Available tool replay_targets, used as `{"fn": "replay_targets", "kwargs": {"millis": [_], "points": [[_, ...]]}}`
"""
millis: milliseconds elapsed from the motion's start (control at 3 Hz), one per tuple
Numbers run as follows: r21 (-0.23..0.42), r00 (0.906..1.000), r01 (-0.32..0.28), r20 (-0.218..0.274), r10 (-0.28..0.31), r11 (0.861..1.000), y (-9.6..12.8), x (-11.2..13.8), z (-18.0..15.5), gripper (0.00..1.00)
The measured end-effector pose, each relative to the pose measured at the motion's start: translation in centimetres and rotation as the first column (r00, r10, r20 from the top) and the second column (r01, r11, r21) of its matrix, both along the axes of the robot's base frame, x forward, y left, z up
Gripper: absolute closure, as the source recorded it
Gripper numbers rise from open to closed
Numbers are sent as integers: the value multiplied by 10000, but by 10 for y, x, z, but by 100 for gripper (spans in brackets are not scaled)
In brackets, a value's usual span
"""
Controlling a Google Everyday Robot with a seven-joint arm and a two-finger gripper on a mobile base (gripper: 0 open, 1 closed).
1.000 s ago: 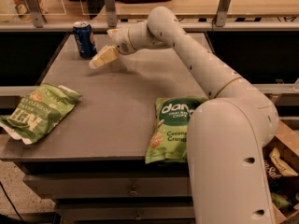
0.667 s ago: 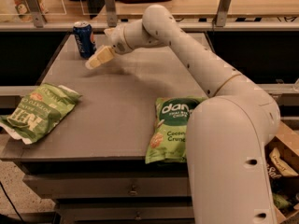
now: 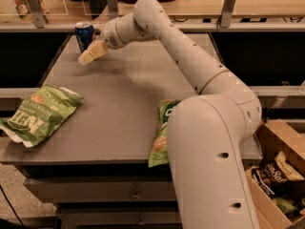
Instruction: Pick pepsi can
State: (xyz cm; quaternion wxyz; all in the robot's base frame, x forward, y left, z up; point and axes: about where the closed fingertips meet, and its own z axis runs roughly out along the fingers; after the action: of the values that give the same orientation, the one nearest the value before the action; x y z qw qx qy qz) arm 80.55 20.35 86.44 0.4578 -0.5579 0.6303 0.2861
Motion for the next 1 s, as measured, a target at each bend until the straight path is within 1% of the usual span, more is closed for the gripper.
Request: {"fn": "replay_targets", "kwargs": {"millis": [333, 1000], "points": [[7, 10000, -12, -92, 12, 10000, 5, 2, -5, 16], [335, 9994, -303, -177, 309, 9990, 18, 3, -8, 63]]}}
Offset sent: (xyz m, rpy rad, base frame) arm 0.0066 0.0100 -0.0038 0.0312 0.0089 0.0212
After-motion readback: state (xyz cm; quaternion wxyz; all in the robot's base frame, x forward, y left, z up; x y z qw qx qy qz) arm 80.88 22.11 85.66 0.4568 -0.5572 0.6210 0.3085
